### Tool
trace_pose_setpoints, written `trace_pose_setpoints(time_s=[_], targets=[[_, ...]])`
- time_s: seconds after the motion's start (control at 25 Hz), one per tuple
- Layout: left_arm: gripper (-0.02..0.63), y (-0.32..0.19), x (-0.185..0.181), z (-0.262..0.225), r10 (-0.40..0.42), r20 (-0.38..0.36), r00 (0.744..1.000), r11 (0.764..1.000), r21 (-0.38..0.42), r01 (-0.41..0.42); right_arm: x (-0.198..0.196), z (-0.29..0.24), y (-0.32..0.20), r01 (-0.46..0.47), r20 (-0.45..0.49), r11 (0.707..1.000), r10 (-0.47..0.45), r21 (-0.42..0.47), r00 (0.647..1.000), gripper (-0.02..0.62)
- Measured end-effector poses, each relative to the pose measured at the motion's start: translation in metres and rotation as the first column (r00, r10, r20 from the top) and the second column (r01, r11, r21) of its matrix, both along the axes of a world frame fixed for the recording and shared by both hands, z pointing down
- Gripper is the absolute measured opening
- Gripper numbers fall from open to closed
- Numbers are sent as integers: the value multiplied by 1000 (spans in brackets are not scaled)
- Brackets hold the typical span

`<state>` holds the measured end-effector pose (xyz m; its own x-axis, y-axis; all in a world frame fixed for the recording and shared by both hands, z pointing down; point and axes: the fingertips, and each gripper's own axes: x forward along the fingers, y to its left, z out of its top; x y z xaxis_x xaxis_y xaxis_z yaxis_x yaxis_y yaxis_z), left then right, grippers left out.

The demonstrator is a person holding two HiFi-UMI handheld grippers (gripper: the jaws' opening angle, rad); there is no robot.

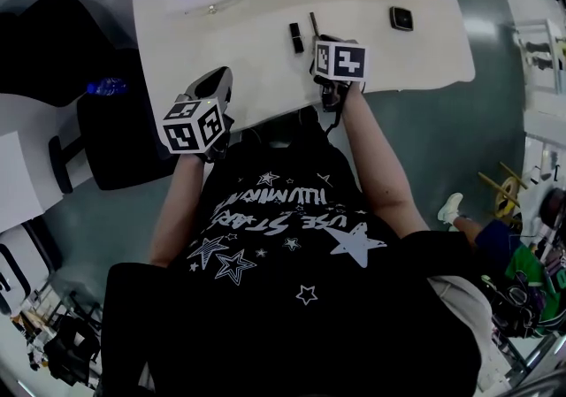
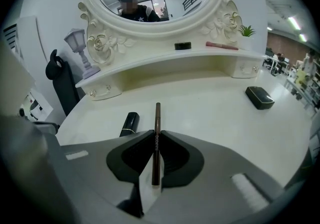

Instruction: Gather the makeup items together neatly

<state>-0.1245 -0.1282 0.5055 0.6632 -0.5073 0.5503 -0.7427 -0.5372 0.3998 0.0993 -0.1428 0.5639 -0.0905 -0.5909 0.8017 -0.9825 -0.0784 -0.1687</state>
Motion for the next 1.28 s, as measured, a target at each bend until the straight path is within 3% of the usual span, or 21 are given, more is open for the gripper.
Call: trace_pose_setpoints(time_s=[0.68,0.88,1.08,1.28], targets=[[0,7,-10,0,10,4,1000,1000,11,-10,-7,6,1,-6,0,1000,6,-20,1000,71],[0,5,-13,0,1,4,1000,1000,15,-1,-9,4,3,6,1,1000,-6,-22,1000,99],[0,3,-14,-2,-9,-4,1000,1000,19,9,-5,-5,2,10,-1,1000,-10,1,1000,163],[0,1,-10,-7,-11,-14,1000,1000,25,11,-8,-13,6,88,2,996,-88,5,996,296]])
